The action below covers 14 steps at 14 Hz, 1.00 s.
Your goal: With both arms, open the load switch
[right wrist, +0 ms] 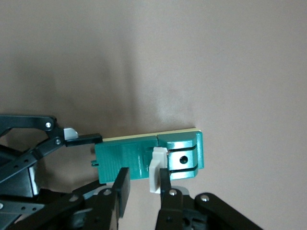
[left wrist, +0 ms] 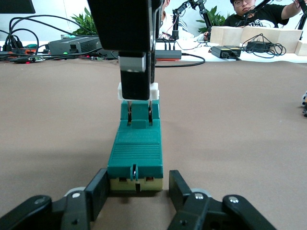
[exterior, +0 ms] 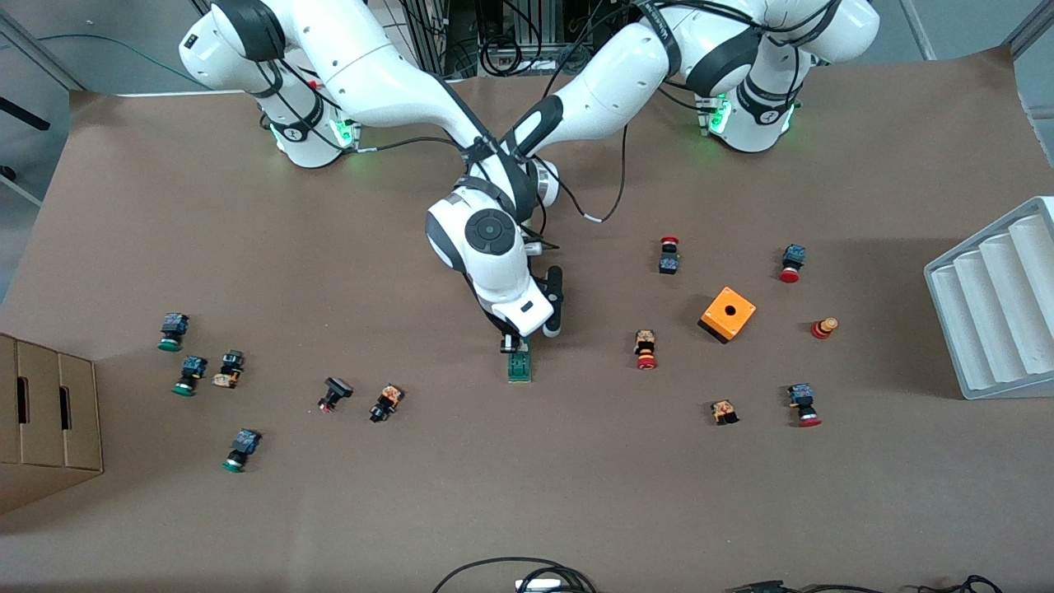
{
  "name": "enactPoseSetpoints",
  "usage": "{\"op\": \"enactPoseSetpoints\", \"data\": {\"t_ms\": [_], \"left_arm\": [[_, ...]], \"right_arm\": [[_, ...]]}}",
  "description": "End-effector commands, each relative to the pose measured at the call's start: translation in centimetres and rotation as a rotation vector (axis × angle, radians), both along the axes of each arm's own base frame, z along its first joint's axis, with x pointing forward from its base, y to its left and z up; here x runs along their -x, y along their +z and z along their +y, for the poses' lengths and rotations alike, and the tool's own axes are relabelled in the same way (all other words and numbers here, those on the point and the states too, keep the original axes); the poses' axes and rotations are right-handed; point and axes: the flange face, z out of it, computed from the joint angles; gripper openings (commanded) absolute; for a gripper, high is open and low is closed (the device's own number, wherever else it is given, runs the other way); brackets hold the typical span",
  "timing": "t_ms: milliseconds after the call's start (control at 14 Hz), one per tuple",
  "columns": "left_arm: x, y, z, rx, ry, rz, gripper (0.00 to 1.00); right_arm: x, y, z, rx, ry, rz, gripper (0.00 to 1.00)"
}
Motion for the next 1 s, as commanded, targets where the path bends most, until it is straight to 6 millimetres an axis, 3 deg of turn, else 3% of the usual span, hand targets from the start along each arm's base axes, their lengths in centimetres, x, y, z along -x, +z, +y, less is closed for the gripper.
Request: {"op": "enactPoseSetpoints", "data": {"t_ms": [0, 929], "left_arm": [[-0.36, -1.24, 0.41, 0.013, 0.007, 0.008, 0.58], [-0.08, -1.44, 0.44, 0.019, 0.007, 0.01, 0.58]], "right_arm": [[1.59, 0.23, -0.15, 0.006, -0.002, 0.022, 0.32], [1.98, 0.19, -0.17, 0.009, 0.003, 0.023, 0.32]]}}
